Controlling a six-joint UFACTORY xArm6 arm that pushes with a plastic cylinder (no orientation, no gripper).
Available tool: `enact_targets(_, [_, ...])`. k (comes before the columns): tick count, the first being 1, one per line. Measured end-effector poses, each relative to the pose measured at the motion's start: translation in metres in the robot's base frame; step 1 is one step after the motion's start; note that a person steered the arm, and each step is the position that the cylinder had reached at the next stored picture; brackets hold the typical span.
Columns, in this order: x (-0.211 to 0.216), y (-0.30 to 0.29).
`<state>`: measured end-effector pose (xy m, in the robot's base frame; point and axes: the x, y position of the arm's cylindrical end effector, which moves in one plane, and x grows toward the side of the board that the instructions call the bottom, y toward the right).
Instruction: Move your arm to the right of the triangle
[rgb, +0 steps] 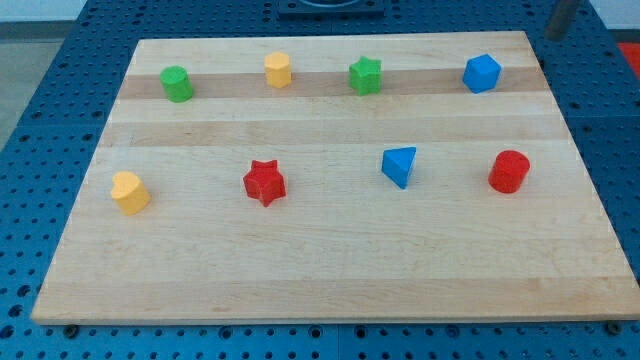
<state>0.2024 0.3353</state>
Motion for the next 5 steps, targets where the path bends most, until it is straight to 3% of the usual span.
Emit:
enact_targets(3, [-0.002,-0.021])
enact_targets(4, [0.009,-0.079])
enact_targets(5, [0.009,-0.083])
